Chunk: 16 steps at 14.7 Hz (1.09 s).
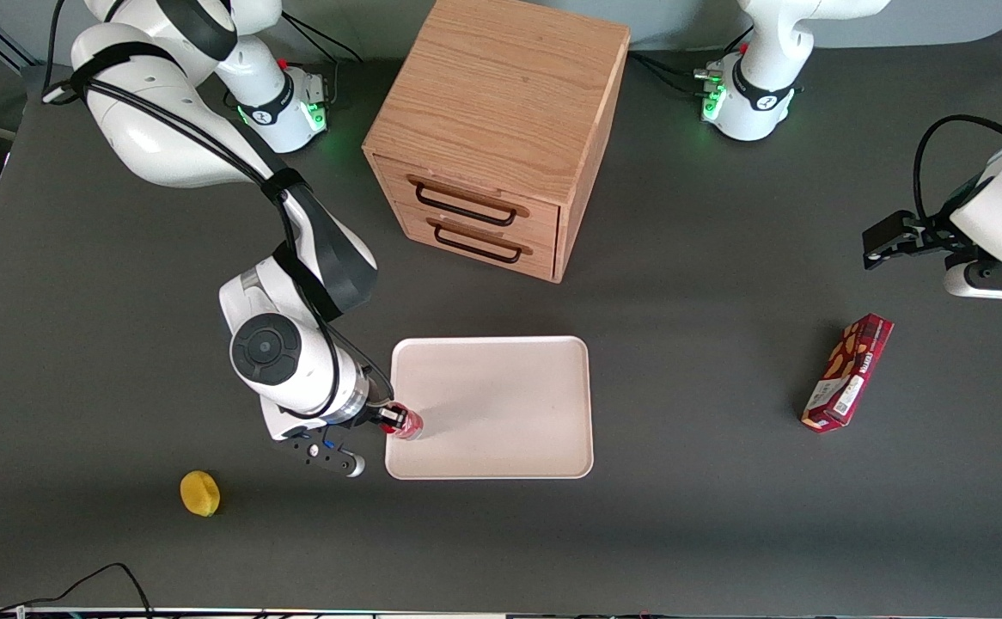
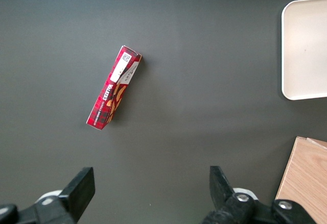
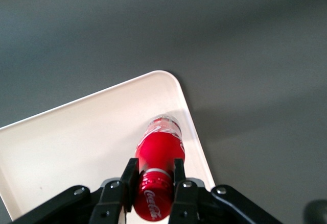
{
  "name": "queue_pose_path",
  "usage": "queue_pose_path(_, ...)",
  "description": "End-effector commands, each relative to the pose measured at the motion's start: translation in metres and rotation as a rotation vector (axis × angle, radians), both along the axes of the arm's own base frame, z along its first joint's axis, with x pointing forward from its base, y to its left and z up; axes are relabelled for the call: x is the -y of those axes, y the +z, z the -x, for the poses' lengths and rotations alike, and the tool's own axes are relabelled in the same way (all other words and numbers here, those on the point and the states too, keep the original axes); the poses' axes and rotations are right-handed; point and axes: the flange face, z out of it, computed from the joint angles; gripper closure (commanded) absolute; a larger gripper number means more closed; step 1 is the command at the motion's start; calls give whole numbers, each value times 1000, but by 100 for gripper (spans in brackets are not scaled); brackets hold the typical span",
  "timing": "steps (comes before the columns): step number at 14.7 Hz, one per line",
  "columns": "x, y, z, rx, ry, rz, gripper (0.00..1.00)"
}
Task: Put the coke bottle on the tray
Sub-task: 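Lift the bottle and carry it with the right gripper onto the tray, then lower the bottle onto the tray and open the right gripper, then withdraw the right gripper up and away from the bottle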
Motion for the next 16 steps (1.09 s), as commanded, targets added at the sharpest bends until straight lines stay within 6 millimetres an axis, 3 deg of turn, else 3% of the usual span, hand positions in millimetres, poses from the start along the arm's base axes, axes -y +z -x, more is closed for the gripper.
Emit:
queue_pose_path(1,-10,0,-6,46,-29,11,100)
queue_pose_path(5,-14,-9,-7,59,-36,18,100)
queue_pose_path(6,-13,-10,-8,57,-38,18,38)
queue_pose_path(7,-13,-7,-7,61,-33,20,0)
queue_pose_path(9,-10,0,-7,58,-32,23,0)
queue_pose_path(10,-4,15,-6,55,-35,25,0)
queue_pose_path(11,-6,42,0,55,-14,21,0)
queue_pose_path(13,7,123,18,82,33,27,0)
queue_pose_path(16,39,230,69,37,178,79,0)
